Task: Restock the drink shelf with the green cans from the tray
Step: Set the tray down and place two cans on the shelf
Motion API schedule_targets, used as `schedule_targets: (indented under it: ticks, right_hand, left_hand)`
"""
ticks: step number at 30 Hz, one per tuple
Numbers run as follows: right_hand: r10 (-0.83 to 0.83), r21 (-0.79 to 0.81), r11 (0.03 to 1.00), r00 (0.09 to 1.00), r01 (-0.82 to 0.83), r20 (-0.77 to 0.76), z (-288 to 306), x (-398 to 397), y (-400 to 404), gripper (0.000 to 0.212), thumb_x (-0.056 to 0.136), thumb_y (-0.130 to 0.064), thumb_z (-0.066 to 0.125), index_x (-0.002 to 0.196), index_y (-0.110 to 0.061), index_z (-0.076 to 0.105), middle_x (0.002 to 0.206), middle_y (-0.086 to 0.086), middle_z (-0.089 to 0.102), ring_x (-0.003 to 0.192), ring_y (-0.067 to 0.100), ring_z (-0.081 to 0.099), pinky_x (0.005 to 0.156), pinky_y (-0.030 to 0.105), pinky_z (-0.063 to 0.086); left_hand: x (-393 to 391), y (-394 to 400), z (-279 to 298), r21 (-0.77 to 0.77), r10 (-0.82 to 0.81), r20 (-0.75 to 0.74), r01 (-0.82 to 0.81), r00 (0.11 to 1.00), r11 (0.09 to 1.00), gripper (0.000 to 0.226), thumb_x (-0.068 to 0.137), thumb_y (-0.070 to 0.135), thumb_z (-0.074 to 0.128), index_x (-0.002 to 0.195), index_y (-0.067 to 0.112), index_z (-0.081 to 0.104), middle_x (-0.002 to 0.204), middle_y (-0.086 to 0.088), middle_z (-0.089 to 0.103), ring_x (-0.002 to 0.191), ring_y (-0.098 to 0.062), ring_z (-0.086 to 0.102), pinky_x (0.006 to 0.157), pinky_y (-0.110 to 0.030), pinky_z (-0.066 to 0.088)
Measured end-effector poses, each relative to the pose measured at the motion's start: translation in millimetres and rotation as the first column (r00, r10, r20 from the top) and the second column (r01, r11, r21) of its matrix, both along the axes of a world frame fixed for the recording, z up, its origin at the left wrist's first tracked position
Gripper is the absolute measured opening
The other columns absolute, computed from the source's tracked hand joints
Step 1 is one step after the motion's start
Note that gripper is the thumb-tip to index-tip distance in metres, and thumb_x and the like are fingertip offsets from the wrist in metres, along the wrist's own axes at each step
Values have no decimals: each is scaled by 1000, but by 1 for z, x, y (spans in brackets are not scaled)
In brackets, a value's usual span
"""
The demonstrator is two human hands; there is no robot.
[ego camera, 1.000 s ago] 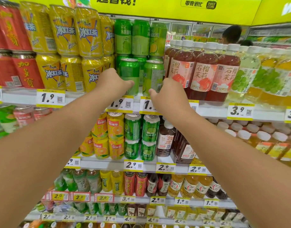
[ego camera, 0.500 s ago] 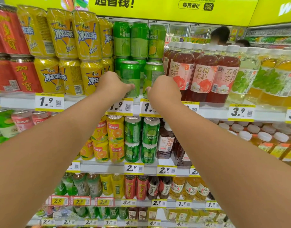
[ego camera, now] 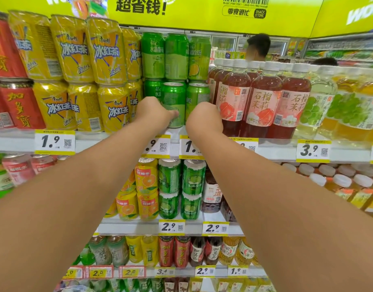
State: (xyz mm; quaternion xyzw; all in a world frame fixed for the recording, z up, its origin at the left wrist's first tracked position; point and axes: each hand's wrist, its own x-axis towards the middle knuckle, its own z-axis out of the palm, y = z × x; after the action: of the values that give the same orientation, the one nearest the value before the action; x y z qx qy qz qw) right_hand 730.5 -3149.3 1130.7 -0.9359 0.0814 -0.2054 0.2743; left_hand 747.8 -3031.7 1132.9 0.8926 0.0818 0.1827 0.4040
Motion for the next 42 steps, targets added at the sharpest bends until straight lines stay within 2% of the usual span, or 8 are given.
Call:
schedule_targets:
  ticks: [6, 11, 14, 23, 26, 29, 34, 42]
  right_hand:
    - [-2, 100, 995, 1000, 0, 20, -7, 17, -4, 12, 97, -15, 62, 102, -5, 66, 110, 13, 66, 103, 33, 66, 68, 32, 44]
    - [9, 181, 984, 1000, -6, -13, -4, 18, -3, 48, 96, -47, 62, 73, -8, 45, 80, 7, 53, 77, 29, 56, 63, 34, 41]
    - [20, 146, 989, 999, -14, -40, -1, 13, -2, 46, 96, -49, 60, 82, -6, 48, 79, 6, 52, 76, 28, 54, 63, 34, 42]
    - [86, -26, 996, 994, -88, -68, 5, -19, -11, 55, 100, -50, 52, 65, -10, 39, 62, 3, 47, 49, 18, 45, 42, 28, 29]
    - [192, -97, 977, 981, -191, 0, -2, -45, -22, 44, 103, -45, 49, 78, -7, 48, 71, 3, 52, 66, 24, 57, 46, 28, 33]
    - [314, -221, 932, 945, -289, 88, -25, -71, -35, 41, 102, -42, 49, 119, -6, 59, 108, 12, 63, 102, 31, 61, 72, 36, 49]
    - [550, -445, 763, 833, -470, 63, -58, -111, -63, 49, 104, -38, 48, 143, -10, 46, 154, 9, 38, 148, 26, 24, 116, 43, 32]
    - [721, -352, 652, 693, -671, 16, -159, -166, -99, 53, 104, -40, 47, 151, -17, 42, 162, -2, 31, 151, 15, 21, 122, 39, 25]
  left_hand:
    - [9, 6, -4, -10, -6, 5, 6, 1000, 1000, 72, 79, 50, 78, 133, 8, 57, 125, -10, 64, 104, -31, 65, 81, -36, 52]
    - [8, 10, -6, 2, -26, 29, 26, 999, 1000, 75, 78, 54, 77, 136, 10, 57, 127, -8, 65, 106, -29, 65, 83, -32, 50]
    - [3, 11, -3, 21, -25, 5, 25, 1000, 999, 73, 77, 55, 77, 131, 8, 59, 117, -8, 67, 91, -28, 67, 83, -38, 56]
    - [-32, 13, 3, 180, -100, 36, 92, 994, 979, 64, 90, 54, 63, 136, 10, 57, 128, -8, 64, 110, -24, 60, 86, -32, 45]
    - [-54, 15, -2, 227, -119, 73, 100, 990, 969, 61, 91, 55, 60, 136, 14, 58, 130, -6, 64, 115, -24, 60, 93, -35, 49]
    - [-83, 11, -16, 288, -115, 112, 78, 987, 954, 55, 93, 53, 58, 135, 18, 60, 132, -4, 64, 119, -24, 59, 95, -36, 48]
    - [-130, 4, -50, 420, -148, 173, 63, 974, 905, 51, 94, 48, 58, 136, 18, 59, 127, -6, 66, 116, -25, 60, 92, -34, 46]
    - [-210, 1, -164, 502, -50, 41, 23, 998, 864, 57, 96, 46, 56, 146, 21, 48, 156, -5, 40, 146, -24, 30, 119, -40, 22]
